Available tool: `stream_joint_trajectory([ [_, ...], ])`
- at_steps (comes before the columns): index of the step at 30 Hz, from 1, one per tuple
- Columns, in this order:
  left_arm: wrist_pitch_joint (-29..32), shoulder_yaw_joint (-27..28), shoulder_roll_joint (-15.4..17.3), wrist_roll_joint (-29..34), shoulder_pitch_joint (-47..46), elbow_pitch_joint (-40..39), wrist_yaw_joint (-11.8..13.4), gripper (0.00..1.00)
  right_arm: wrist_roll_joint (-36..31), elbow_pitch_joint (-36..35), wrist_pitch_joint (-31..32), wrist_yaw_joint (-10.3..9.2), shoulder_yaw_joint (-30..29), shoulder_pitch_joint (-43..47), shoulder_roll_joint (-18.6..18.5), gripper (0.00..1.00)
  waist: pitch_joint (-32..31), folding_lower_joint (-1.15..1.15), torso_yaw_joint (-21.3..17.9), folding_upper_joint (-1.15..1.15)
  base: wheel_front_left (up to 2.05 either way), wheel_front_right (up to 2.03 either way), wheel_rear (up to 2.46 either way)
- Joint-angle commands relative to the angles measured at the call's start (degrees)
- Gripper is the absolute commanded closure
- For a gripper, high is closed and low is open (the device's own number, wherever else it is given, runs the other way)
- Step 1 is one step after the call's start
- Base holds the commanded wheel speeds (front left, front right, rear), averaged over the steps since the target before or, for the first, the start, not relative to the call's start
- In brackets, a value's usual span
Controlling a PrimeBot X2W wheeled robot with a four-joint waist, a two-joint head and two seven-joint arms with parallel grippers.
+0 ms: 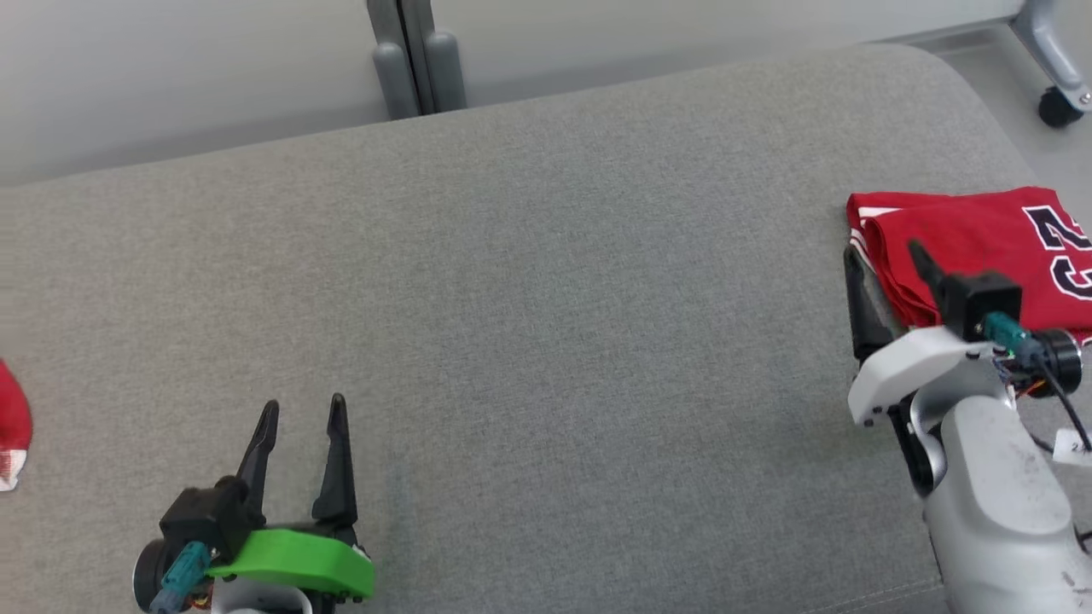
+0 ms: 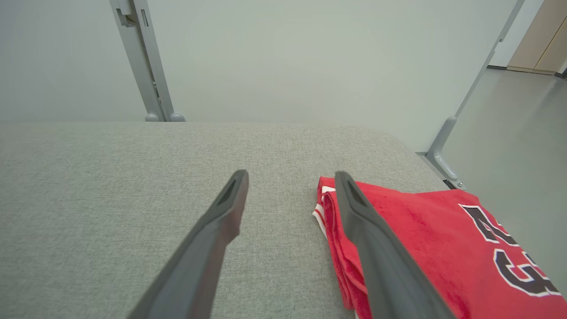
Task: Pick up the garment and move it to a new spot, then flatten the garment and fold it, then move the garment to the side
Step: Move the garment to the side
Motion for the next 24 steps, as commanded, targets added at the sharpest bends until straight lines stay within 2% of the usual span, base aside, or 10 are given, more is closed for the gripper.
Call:
stream_joint_trajectory([
  [1,0.0,0.7,-0.2,-0.6,1.7,0.4,0.3,0.0,-0.9,-2.3,-0.3,-0.09,-0.4,2.9,0.4,0.0,-4.4,0.0,3.6,0.0,0.0,0.0,0.0],
  [5,0.0,1.8,-0.5,-0.8,4.4,0.6,0.3,0.0,-2.5,-8.8,-0.2,-0.09,-0.9,10.5,2.3,0.0,-6.2,0.0,5.1,0.0,0.0,0.0,0.0],
  [9,0.0,2.4,-0.8,-0.7,6.8,0.6,0.2,0.0,0.4,-13.0,-0.3,-0.09,0.8,16.8,2.7,0.0,-7.4,0.0,5.9,0.0,0.0,0.0,0.0],
  [15,0.0,2.5,-1.0,-0.7,9.5,0.0,0.1,0.0,7.1,-16.7,-0.3,-0.09,4.0,24.0,2.7,0.0,-8.4,0.0,6.6,0.0,0.0,0.0,0.0],
  [24,0.0,1.5,-1.0,-1.3,10.1,-0.1,0.3,0.0,10.2,-19.5,-0.3,-0.09,4.9,28.3,2.7,0.0,-8.8,0.0,6.7,0.0,0.0,0.0,0.0],
])
